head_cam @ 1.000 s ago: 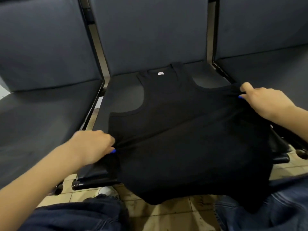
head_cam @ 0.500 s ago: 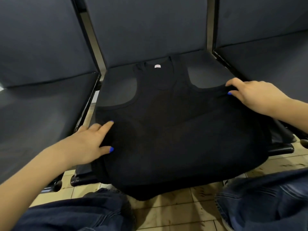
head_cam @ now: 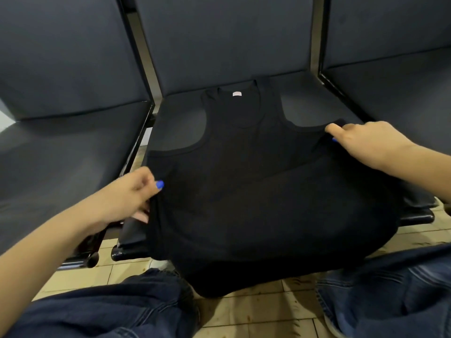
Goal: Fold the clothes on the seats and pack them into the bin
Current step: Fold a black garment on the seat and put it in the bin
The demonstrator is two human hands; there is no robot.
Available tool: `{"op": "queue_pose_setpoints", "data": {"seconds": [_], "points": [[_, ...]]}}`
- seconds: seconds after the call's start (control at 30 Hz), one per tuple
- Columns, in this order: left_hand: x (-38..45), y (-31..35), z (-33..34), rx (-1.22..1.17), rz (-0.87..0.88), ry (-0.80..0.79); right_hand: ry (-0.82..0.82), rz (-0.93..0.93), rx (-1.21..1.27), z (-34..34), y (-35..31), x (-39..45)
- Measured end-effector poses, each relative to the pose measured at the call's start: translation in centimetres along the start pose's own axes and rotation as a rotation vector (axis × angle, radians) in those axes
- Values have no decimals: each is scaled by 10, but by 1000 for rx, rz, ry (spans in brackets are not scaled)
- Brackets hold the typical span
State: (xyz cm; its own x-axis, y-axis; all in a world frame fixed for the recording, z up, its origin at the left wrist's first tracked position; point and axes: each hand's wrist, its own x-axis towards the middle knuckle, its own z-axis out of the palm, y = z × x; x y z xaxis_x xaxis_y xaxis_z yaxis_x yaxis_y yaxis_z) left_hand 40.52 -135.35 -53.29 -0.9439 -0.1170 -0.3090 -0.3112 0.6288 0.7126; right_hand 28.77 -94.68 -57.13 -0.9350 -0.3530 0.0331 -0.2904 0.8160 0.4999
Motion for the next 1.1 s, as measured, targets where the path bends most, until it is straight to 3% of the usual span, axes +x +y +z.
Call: {"op": "queue_pose_setpoints", "data": {"seconds": [0.07, 0.1, 0.33, 0.47, 0.57, 0.63, 0.7, 0.73, 0.8, 0.9, 0.97, 1.1], "points": [[-3, 4, -2, -347, -99, -29, -6, 26, 53, 0, 2, -2], [-3, 3, -5, -406, -127, -15, -7, 37, 73, 0, 5, -2], [-4, -19, -27, -254, -110, -22, 36, 70, 203, 4, 18, -3], [2, -31, -25, 108, -19, 6, -36, 97, 184, -6, 14, -4], [14, -33, -19, 288, 102, 61, -99, 243, 236, -17, 5, -6], [19, -28, -9, 690, 187, 202, -127, 333, 285, -27, -3, -8], [24, -22, 4, 1007, 376, 406, -154, 369, 247, -35, -12, -9], [29, -20, 13, 1035, 496, 457, -156, 372, 203, -37, -16, -8], [37, -10, 31, 1085, 624, 392, -123, 342, 144, -41, -25, -5], [48, 7, 65, 997, 420, 156, -114, 250, 292, -39, -44, 2], [58, 13, 76, 899, 201, 11, -282, 199, 497, -36, -59, 5], [79, 13, 71, 902, 98, 2, -544, 132, 568, -27, -73, 13]]}}
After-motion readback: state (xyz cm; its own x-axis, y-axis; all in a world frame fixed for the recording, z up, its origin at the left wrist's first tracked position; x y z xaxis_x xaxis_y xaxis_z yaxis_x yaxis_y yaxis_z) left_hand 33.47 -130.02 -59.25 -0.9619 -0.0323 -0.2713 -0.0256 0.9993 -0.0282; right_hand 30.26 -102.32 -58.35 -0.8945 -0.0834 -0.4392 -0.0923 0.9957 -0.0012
